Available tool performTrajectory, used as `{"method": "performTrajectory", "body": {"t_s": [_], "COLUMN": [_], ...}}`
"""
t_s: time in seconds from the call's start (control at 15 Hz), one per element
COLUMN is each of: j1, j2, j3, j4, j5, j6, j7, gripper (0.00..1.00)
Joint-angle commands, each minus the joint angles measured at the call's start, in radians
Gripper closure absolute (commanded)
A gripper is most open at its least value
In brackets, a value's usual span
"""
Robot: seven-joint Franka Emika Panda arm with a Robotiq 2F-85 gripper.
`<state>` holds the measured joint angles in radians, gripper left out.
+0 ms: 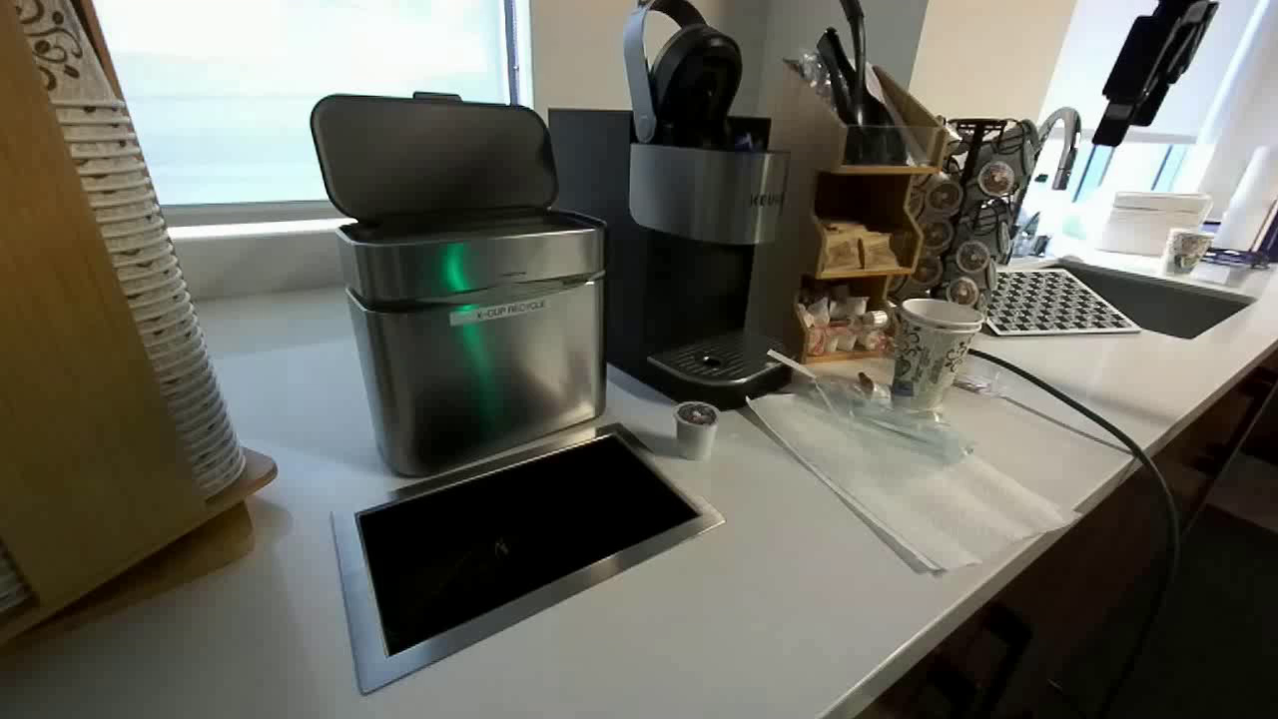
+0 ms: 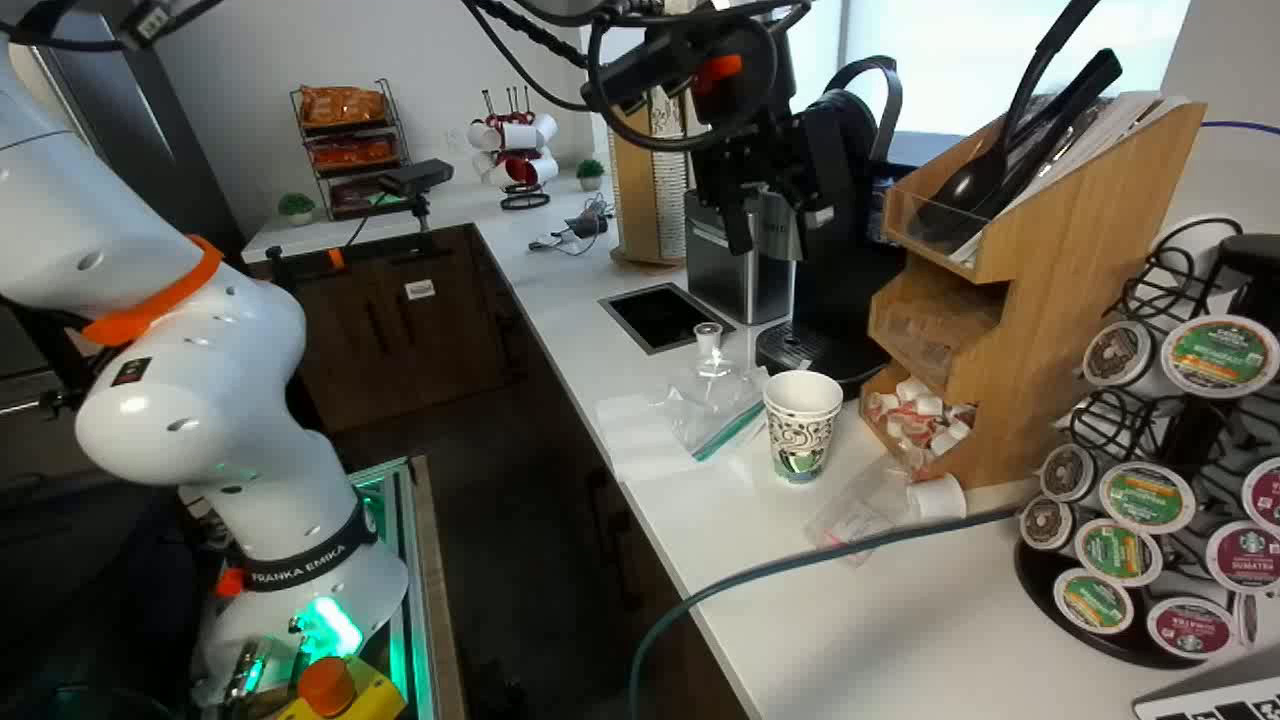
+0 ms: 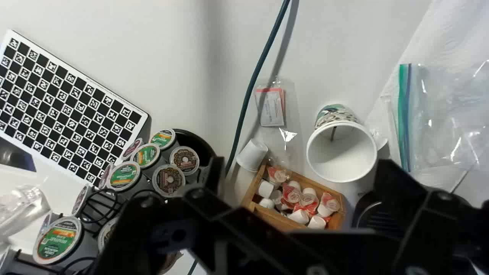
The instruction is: Unstack the cups on the table
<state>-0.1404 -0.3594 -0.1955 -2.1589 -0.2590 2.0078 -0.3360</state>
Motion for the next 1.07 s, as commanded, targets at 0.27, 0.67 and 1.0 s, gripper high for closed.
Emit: {"method": "performTrajectory", "body": {"t_s": [0.27, 0.67, 1.0], "j1": [0.001, 0.001, -0.053], "j2": [0.001, 0.001, 0.061], "j3": [-0.001, -0.001, 0.059], "j4": [0.002, 0.002, -0.029], "j5": [0.000, 0.000, -0.157], "j6": [-0.002, -0.002, 0.073], "j7": [0.000, 0.000, 0.272], "gripper": [0.00, 0.00, 0.00]}}
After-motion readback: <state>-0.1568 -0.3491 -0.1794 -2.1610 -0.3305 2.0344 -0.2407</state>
